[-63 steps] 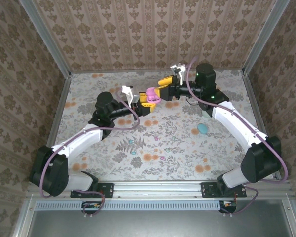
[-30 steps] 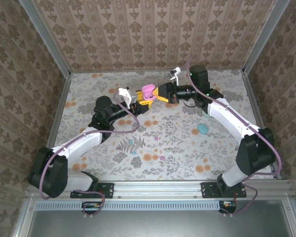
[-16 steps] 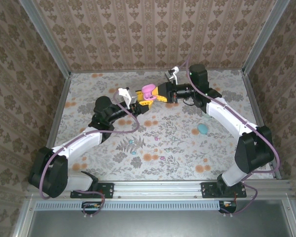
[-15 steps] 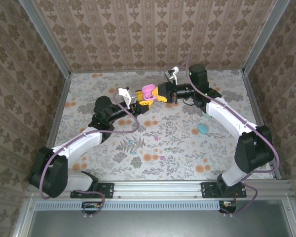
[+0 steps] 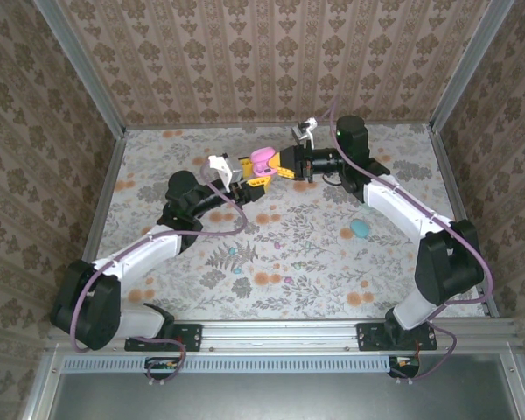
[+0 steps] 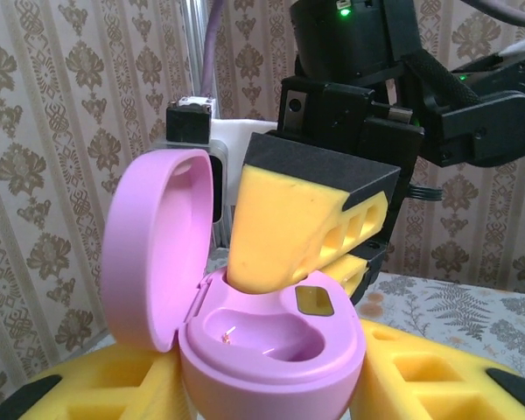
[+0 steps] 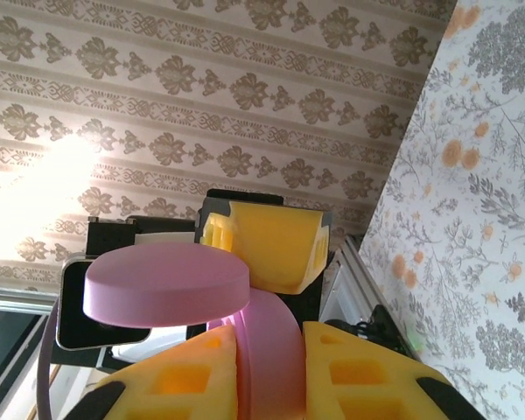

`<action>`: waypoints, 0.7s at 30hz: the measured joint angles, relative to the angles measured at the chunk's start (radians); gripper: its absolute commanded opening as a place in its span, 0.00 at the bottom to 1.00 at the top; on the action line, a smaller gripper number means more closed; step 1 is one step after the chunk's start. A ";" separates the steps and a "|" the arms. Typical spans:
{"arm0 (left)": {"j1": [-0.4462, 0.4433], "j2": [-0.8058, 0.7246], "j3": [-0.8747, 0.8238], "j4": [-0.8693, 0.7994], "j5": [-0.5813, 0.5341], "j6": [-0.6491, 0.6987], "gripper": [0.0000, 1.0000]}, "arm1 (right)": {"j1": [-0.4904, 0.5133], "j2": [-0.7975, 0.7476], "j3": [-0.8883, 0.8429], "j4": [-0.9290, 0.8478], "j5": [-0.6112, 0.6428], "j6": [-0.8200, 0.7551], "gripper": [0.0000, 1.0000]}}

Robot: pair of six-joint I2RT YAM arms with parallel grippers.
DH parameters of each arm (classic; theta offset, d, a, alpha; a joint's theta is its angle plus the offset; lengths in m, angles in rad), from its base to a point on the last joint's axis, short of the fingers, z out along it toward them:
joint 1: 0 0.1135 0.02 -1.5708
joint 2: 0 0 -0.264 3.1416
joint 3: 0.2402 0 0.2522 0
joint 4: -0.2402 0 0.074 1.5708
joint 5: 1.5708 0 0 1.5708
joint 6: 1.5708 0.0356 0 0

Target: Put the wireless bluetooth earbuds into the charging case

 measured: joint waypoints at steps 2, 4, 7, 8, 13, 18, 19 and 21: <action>0.000 0.007 0.000 0.011 -0.003 -0.010 0.46 | 0.000 0.000 -0.015 0.037 0.010 0.029 0.14; 0.000 0.014 0.000 0.022 -0.006 -0.018 0.46 | 0.000 0.000 -0.026 0.071 0.017 0.055 0.14; 0.000 0.016 0.000 0.034 -0.010 -0.025 0.47 | 0.000 0.000 -0.037 0.106 0.021 0.082 0.14; 0.000 0.017 0.000 0.036 -0.011 -0.026 0.46 | 0.001 0.000 -0.037 0.113 0.022 0.086 0.14; 0.001 0.018 0.006 0.043 -0.014 -0.029 0.48 | 0.002 0.000 -0.039 0.138 0.032 0.105 0.14; 0.001 0.025 0.007 0.042 -0.014 -0.030 0.48 | 0.002 0.000 -0.045 0.139 0.043 0.105 0.14; 0.001 0.026 0.007 0.042 -0.014 -0.031 0.46 | 0.002 0.000 -0.046 0.139 0.045 0.104 0.14; 0.002 0.026 0.007 0.042 -0.018 -0.034 0.43 | 0.002 0.000 -0.046 0.139 0.046 0.104 0.14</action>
